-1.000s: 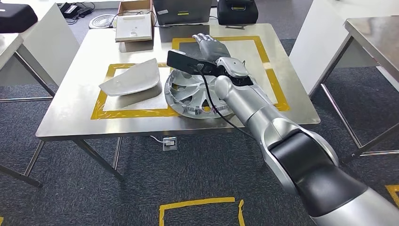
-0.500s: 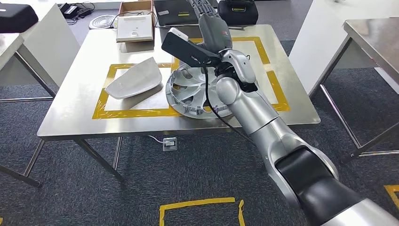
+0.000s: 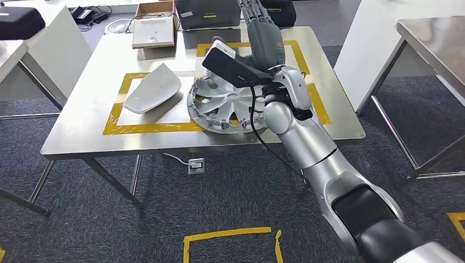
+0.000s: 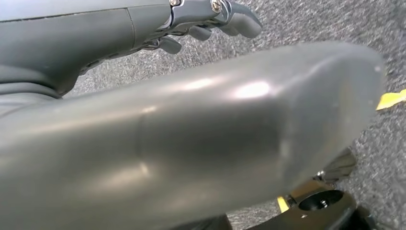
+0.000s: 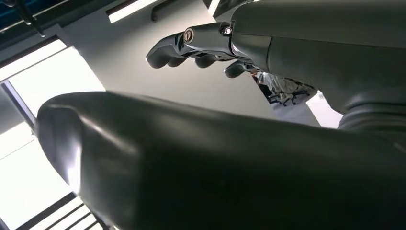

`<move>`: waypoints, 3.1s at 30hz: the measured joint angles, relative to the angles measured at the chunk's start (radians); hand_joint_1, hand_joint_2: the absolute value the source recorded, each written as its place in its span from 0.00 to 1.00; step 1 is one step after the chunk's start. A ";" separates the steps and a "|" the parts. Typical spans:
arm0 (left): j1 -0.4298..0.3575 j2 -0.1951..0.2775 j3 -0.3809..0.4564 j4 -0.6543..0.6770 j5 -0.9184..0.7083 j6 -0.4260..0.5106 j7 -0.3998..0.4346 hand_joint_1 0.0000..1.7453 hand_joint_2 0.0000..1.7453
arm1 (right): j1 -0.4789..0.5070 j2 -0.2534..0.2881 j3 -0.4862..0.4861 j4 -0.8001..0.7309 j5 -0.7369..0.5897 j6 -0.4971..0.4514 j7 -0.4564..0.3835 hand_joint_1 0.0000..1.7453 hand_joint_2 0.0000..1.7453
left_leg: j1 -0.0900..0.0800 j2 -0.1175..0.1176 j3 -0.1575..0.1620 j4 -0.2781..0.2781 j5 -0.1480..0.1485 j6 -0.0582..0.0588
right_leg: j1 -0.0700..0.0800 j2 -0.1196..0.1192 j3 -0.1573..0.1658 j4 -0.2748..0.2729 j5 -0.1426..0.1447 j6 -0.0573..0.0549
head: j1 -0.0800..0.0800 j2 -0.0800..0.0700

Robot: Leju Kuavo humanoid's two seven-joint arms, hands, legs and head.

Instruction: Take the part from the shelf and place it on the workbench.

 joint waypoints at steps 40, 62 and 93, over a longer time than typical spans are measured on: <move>0.018 -0.008 0.063 0.001 0.037 0.018 -0.012 0.00 0.00 | 0.086 -0.008 -0.077 -0.102 0.024 0.005 -0.018 0.00 0.00 | -0.007 0.002 -0.070 0.229 -0.071 -0.014 | 0.011 -0.009 -0.059 -0.016 0.062 -0.031 | 0.008 0.000; 0.025 -0.014 0.075 -0.001 0.021 0.022 -0.021 0.00 0.00 | 0.100 0.009 -0.063 -0.077 0.039 0.004 -0.016 0.00 0.00 | -0.018 0.005 -0.088 -0.011 0.098 0.020 | 0.022 -0.013 0.084 -0.031 -0.051 -0.023 | 0.016 0.000; 0.086 -0.017 0.138 -0.001 0.064 0.055 -0.053 0.00 0.00 | 0.620 -0.084 -0.602 0.776 -0.800 0.532 0.132 0.00 0.00 | -0.003 -0.016 -0.065 0.000 0.062 0.024 | 0.043 -0.035 0.102 -0.062 -0.040 -0.029 | 0.018 0.000</move>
